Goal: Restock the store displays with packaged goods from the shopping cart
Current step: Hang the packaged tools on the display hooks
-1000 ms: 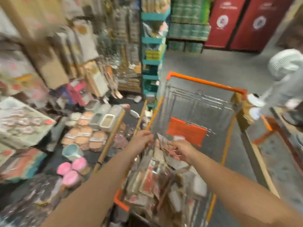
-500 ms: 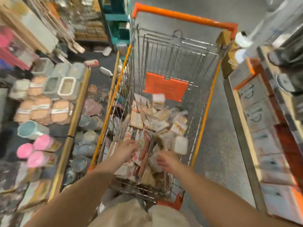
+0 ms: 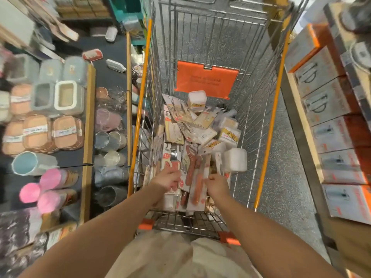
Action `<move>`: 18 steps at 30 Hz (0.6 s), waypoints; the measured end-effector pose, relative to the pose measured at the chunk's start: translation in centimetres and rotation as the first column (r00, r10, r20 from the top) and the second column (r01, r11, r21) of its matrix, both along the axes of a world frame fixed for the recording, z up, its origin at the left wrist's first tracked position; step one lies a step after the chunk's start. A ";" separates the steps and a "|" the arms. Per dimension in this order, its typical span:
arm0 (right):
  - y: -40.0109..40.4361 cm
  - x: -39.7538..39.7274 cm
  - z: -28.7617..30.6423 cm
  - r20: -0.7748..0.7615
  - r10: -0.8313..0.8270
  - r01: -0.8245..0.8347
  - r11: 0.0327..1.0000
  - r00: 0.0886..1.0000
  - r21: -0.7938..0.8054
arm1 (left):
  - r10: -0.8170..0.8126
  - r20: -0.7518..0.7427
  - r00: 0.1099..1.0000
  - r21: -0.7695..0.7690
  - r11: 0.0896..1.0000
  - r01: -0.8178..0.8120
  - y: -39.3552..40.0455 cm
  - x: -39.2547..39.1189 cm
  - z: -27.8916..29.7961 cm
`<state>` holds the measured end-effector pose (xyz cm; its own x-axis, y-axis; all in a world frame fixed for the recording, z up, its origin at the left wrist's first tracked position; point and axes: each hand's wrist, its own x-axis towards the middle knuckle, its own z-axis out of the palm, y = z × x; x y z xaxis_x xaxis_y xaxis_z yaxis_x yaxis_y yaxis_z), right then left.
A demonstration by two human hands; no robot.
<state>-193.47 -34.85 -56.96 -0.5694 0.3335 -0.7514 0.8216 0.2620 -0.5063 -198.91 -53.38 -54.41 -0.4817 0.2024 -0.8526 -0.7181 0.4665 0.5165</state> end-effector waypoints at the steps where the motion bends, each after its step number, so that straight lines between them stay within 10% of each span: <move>1: 0.6 0.3 0.1 -0.038 -0.043 0.042 0.999 0.998 -0.017 | -0.029 -0.013 1.000 0.023 0.999 0.029 0.1 -0.2 0.4; 12: -0.7 0.9 1.6 0.065 -0.262 0.262 0.851 0.963 -0.456 | 0.002 -0.161 0.987 0.111 0.994 0.016 1.3 -1.3 1.2; 18: 1.6 2.2 0.2 -0.103 -0.538 0.542 0.840 0.837 0.009 | 0.062 -0.169 0.984 0.103 0.994 -0.045 -0.6 -1.4 1.0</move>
<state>-191.31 -33.26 -56.78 -0.3568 0.6346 -0.6856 0.7881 -0.1896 -0.5857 -200.31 -53.94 -53.40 -0.6318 0.2512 -0.7333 -0.6371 0.3706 0.6759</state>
